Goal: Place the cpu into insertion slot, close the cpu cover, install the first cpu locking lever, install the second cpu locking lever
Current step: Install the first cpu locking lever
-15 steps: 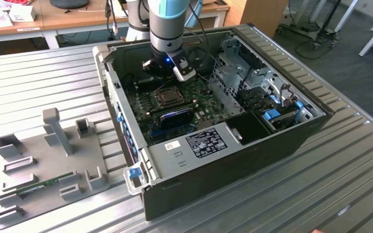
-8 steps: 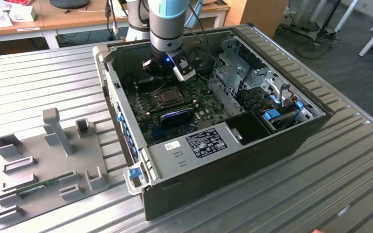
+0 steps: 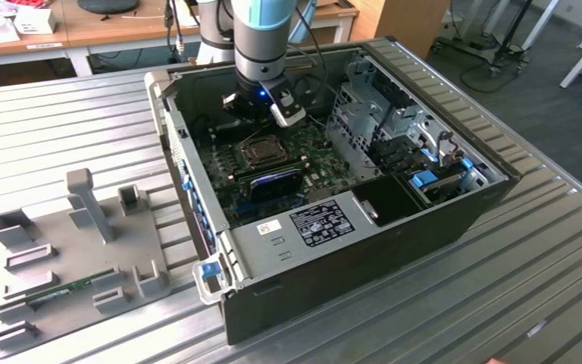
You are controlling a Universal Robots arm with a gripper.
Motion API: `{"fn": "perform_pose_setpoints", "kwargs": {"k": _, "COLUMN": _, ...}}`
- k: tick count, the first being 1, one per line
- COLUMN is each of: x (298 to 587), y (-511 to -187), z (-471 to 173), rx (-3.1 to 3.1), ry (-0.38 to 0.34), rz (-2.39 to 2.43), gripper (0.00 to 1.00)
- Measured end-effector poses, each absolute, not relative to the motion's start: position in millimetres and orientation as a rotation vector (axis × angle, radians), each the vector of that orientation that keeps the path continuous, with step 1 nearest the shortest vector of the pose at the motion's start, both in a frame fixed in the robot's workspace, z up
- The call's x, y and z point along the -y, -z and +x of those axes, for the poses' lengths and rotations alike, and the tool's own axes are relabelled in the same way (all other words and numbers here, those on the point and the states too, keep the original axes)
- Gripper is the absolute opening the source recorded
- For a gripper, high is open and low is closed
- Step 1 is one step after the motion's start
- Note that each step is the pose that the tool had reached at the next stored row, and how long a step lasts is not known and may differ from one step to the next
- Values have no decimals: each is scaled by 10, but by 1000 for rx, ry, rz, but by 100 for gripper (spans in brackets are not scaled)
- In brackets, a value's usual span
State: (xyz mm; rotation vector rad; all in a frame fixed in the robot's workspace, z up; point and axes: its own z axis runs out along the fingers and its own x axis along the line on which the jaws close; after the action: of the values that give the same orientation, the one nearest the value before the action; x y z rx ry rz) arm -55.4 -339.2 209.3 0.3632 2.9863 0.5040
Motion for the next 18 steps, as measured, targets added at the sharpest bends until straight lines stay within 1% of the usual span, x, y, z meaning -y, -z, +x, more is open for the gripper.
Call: {"fn": "perform_pose_setpoints", "kwargs": {"k": 18, "x": 3409, "y": -2013, "z": -550, "rx": -2985, "ry": -506, "rz": 362, "gripper": 11}}
